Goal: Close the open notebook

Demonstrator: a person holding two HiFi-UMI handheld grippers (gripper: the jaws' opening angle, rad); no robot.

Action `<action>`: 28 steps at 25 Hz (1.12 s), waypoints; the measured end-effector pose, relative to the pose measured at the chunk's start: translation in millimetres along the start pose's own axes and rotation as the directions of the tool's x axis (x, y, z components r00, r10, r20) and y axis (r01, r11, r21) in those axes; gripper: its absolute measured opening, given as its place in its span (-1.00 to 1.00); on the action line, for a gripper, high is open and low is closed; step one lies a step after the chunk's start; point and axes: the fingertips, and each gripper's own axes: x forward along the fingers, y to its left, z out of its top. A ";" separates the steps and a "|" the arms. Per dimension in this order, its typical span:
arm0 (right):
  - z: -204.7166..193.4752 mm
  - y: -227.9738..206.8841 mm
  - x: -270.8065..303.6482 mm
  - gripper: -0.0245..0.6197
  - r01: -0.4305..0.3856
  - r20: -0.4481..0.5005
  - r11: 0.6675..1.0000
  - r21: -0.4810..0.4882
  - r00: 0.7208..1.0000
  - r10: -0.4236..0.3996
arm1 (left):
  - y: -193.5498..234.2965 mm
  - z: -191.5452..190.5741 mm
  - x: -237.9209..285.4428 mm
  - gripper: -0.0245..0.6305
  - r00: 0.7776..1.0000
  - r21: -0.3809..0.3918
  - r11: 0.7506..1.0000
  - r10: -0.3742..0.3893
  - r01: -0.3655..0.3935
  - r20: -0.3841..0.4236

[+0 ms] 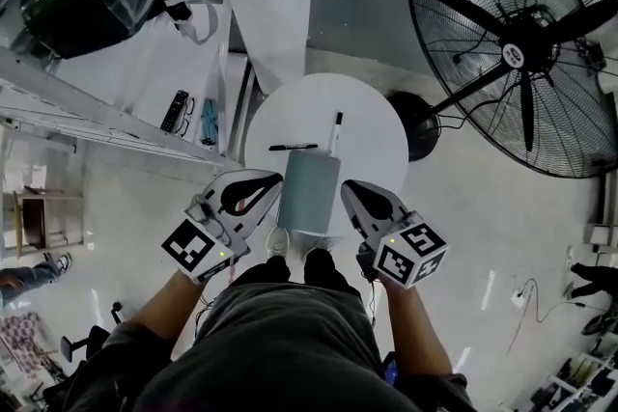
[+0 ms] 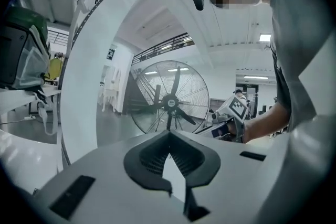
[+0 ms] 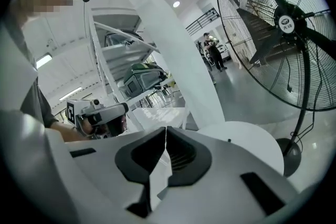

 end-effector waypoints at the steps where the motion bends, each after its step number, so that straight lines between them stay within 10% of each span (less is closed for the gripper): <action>1: 4.1 0.6 -2.9 -0.85 0.002 0.009 1.000 -0.005 1.000 -0.002 | -1.2 2.7 1.7 -0.88 1.000 0.005 1.000 -0.005 0.005 0.003; 28: 40.2 -14.8 -58.5 -0.86 0.058 0.082 0.997 -0.049 0.995 -0.054 | -42.3 28.4 33.9 -0.88 0.997 0.031 0.998 -0.064 0.062 0.050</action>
